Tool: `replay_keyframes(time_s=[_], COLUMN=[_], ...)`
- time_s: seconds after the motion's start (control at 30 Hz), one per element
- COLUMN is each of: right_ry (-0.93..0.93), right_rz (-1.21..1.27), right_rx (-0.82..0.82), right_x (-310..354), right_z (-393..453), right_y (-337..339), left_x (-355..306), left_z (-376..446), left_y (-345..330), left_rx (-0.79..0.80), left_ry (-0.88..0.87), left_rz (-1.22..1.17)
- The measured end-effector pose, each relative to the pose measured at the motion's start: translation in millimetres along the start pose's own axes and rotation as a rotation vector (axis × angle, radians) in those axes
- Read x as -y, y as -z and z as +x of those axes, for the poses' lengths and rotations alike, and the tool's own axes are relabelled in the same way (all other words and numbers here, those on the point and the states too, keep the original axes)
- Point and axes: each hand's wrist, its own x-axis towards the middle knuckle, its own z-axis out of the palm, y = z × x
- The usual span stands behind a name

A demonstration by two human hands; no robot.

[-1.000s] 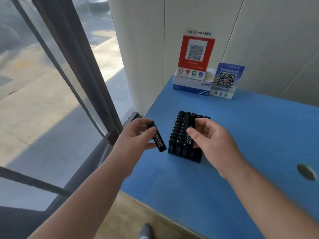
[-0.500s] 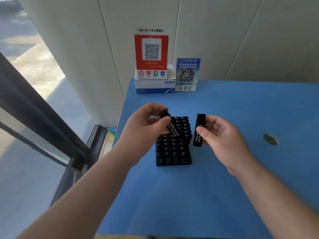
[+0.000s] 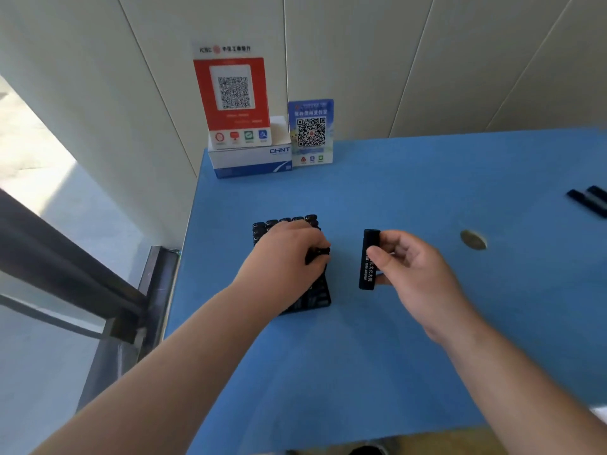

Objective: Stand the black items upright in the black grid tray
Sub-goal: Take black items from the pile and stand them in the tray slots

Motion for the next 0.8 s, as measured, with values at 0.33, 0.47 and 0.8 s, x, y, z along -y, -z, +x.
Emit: replay_keyframes(time_s=[0.33,0.47,0.8], right_ry=[-0.029,-0.036,0.145], right_rz=[-0.008,-0.025,-0.300], right_rx=[0.076,0.115,0.136], right_x=[-12,-19,-31], right_z=[6,10,15], right_y=[5,4,-12], left_x=[-7,-8,2], left_z=[3,2,-16], left_y=[-10,-13,-3], left_rx=[-0.008,-0.040,-0.144], left_ry=[0.045,0.094,0.163], left_rz=[0.187,0.145,-0.010])
